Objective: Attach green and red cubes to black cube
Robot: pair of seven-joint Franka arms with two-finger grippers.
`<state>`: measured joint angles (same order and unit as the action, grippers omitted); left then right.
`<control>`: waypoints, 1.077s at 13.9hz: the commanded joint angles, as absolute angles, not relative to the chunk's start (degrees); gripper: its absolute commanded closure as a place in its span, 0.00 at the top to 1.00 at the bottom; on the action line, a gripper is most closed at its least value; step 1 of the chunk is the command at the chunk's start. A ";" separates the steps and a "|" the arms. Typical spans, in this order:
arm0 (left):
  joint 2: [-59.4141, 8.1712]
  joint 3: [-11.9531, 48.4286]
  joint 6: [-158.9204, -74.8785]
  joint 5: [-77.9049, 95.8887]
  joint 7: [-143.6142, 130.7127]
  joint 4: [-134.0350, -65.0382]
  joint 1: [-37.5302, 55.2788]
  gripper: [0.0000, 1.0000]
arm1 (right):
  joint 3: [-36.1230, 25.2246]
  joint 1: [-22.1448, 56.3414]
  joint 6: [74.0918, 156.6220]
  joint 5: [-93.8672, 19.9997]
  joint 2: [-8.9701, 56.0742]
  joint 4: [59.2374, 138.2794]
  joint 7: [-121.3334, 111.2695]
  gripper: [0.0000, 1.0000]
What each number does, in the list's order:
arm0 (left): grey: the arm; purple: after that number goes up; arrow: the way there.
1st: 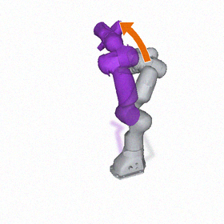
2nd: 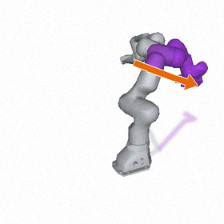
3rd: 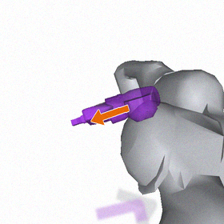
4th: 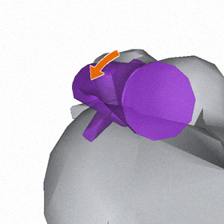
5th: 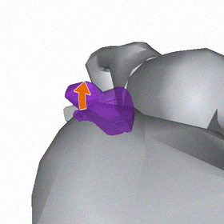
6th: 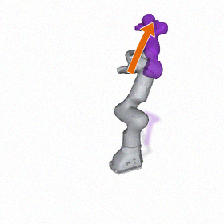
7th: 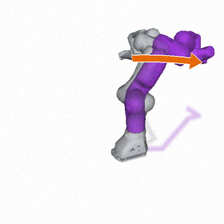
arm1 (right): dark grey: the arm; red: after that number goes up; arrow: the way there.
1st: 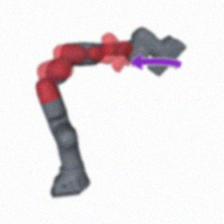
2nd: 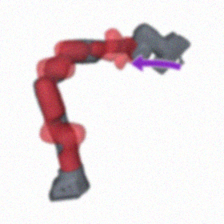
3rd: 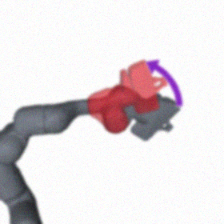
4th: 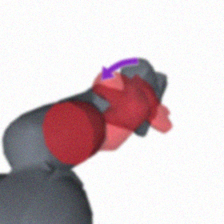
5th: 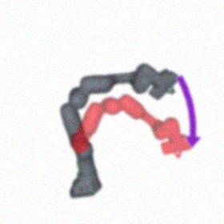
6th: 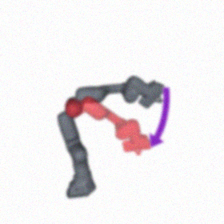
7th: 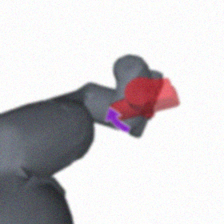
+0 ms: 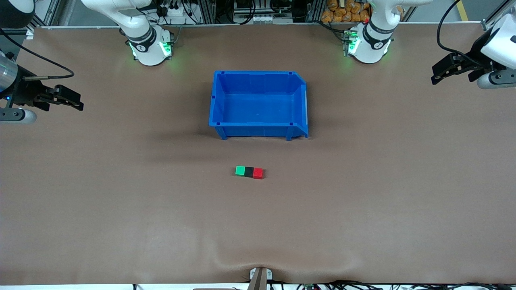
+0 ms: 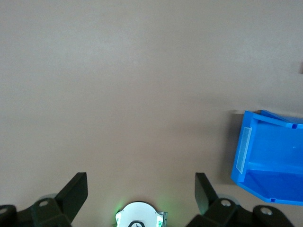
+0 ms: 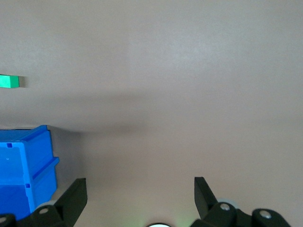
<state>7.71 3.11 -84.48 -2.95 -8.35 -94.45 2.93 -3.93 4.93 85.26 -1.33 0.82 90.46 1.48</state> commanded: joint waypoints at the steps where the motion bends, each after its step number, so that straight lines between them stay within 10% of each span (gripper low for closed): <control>1: 6.94 3.43 -83.06 -2.90 -7.56 -92.64 2.64 1.00 | -3.08 4.13 85.96 -0.97 -0.35 91.23 2.02 1.00; 15: 6.94 3.69 -82.62 -3.08 -7.65 -92.72 2.46 1.00 | -2.64 5.18 86.04 -1.49 0.09 90.79 1.67 1.00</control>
<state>7.64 3.36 -84.19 -2.95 -8.35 -94.44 2.92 -2.93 4.97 85.97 -1.39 0.82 90.46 1.46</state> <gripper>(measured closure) 0.000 0.000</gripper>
